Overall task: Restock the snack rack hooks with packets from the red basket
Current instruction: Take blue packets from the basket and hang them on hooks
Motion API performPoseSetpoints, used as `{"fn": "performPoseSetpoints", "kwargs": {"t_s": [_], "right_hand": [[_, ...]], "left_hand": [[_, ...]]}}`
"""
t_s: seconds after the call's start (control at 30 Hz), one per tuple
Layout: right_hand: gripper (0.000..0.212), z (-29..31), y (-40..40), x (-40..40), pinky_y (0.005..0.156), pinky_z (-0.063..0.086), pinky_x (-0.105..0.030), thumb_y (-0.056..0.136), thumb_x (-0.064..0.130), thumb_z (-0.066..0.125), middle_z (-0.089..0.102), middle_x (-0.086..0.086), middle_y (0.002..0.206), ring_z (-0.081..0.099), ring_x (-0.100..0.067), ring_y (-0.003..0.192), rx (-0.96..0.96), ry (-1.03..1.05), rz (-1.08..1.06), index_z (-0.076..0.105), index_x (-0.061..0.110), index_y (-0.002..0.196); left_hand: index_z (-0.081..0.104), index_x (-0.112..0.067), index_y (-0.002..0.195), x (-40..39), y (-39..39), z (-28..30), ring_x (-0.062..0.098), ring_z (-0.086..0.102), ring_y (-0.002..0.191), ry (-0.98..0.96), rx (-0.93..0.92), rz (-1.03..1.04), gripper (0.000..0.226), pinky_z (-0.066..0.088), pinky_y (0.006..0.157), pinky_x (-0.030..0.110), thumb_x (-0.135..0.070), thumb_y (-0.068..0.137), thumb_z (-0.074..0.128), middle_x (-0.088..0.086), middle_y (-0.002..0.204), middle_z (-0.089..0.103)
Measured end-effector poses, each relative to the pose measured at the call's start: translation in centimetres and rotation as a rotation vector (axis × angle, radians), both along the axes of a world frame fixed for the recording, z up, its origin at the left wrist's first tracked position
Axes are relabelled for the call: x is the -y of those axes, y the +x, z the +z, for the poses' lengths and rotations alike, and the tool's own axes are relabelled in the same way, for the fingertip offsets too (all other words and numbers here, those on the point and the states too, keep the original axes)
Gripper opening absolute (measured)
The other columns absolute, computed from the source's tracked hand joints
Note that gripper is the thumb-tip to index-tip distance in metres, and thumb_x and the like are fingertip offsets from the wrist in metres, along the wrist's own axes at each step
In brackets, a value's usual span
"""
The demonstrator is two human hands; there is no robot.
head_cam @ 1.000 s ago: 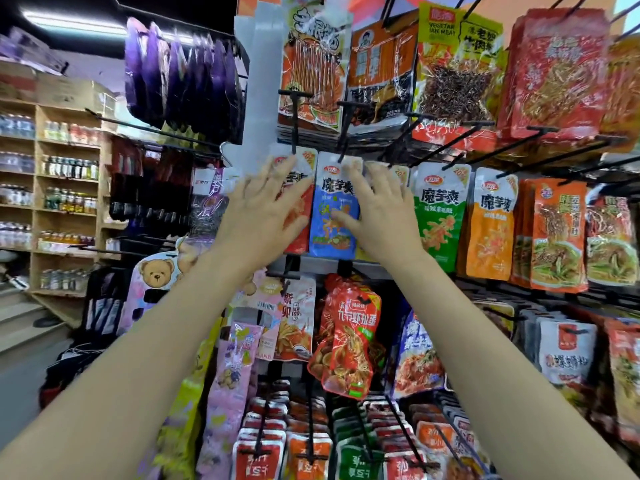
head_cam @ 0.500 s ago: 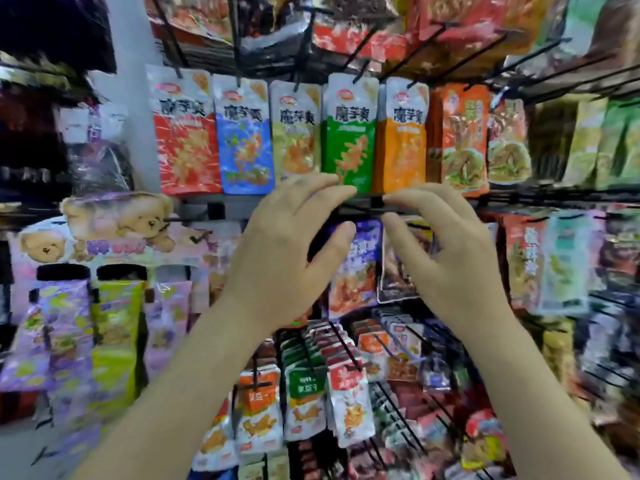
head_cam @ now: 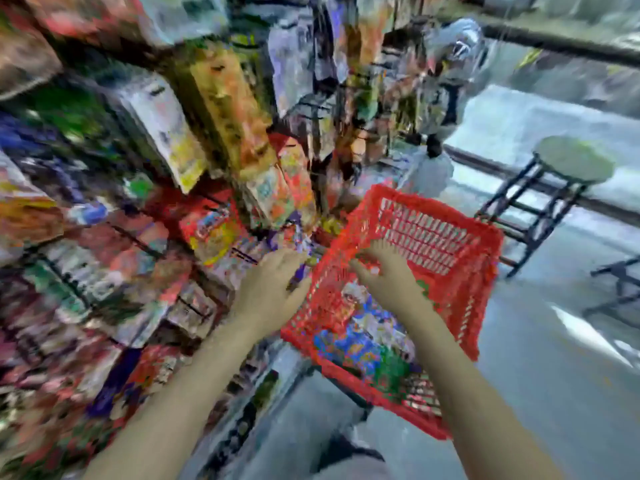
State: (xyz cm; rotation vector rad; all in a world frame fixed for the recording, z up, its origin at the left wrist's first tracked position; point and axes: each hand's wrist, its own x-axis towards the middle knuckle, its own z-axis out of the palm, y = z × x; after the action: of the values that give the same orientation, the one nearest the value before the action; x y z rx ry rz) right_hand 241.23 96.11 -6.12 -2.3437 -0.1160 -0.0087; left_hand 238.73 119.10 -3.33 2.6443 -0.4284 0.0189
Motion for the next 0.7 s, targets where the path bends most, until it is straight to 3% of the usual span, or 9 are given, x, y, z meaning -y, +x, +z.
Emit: {"fn": "performPoseSetpoints", "kwargs": {"t_s": [0.1, 0.17, 0.23, 0.37, 0.47, 0.6, 0.7], "right_hand": [[0.022, -4.7, 1.0, 4.3, 0.076, 0.04, -0.035, 0.092, 0.023, 0.068, 0.072, -0.017, 0.097, 0.066, -0.033, 0.094, -0.207, -0.014, -0.123, 0.072, 0.003, 0.1], [0.023, -6.7, 1.9, 5.0, 0.074, 0.04, -0.031, 0.096, 0.022, 0.065, 0.072, -0.014, 0.108, 0.065, -0.03, 0.101, -0.304, 0.003, -0.167, 0.069, 0.004, 0.111], [0.034, -9.2, 3.6, 5.4, 0.079, 0.043, -0.03, 0.098, 0.028, 0.061, 0.066, -0.012, 0.121, 0.061, -0.029, 0.109, -0.426, 0.001, -0.238, 0.061, 0.008, 0.125], [0.077, -15.4, 6.6, 5.7, 0.101, 0.047, -0.044, 0.09, 0.05, 0.065, 0.047, -0.019, 0.143, 0.051, -0.036, 0.127, -0.628, -0.085, -0.44, 0.038, 0.007, 0.148], [0.084, -20.6, 7.9, 6.2, 0.107, 0.046, -0.046, 0.084, 0.064, 0.066, 0.051, -0.019, 0.143, 0.051, -0.034, 0.128, -0.8, -0.104, -0.555, 0.045, 0.005, 0.141], [0.084, -21.0, 8.0, 5.4, 0.113, 0.035, -0.048, 0.09, 0.062, 0.062, 0.048, -0.023, 0.142, 0.044, -0.038, 0.133, -0.657, -0.234, -0.506, 0.048, -0.005, 0.138], [0.089, -22.1, 8.4, 4.2, 0.108, 0.04, -0.051, 0.082, 0.059, 0.073, 0.056, -0.026, 0.132, 0.052, -0.042, 0.125, -0.587, -0.104, -0.445, 0.053, -0.015, 0.128]], "left_hand": [[0.056, -0.012, 0.142, 4.1, 1.5, -4.4, 0.033, 0.046, 0.137, 0.042, -0.098, -0.062, 0.065, 0.042, 0.112, 0.048, -0.048, 0.09, 0.044, 0.015, 0.15, 0.048], [0.033, -0.022, 0.157, 4.5, 1.8, -5.8, 0.023, 0.022, 0.152, 0.095, -0.137, -0.071, 0.066, 0.026, 0.123, 0.045, -0.045, 0.098, 0.051, 0.004, 0.166, 0.021], [0.013, -0.029, 0.162, 4.8, 2.7, -7.7, 0.018, 0.008, 0.156, 0.15, -0.229, -0.082, 0.074, 0.018, 0.126, 0.043, -0.047, 0.101, 0.052, -0.006, 0.169, 0.005], [0.014, -0.03, 0.162, 4.3, 3.6, -9.7, 0.027, 0.025, 0.152, 0.185, -0.234, -0.101, 0.077, 0.038, 0.115, 0.051, -0.048, 0.098, 0.054, -0.006, 0.168, 0.014], [0.014, -0.025, 0.162, 4.2, 3.9, -10.8, 0.029, 0.034, 0.147, 0.224, -0.157, -0.127, 0.078, 0.048, 0.107, 0.048, -0.048, 0.098, 0.053, -0.001, 0.168, 0.014], [0.007, -0.026, 0.162, 4.3, 3.9, -11.6, 0.03, 0.033, 0.148, 0.205, -0.147, -0.113, 0.082, 0.048, 0.104, 0.048, -0.058, 0.096, 0.043, -0.004, 0.17, 0.008], [0.014, -0.023, 0.162, 4.4, 3.9, -11.6, 0.028, 0.036, 0.145, 0.187, -0.14, -0.119, 0.082, 0.049, 0.1, 0.045, -0.059, 0.093, 0.04, -0.004, 0.169, 0.012]]}}
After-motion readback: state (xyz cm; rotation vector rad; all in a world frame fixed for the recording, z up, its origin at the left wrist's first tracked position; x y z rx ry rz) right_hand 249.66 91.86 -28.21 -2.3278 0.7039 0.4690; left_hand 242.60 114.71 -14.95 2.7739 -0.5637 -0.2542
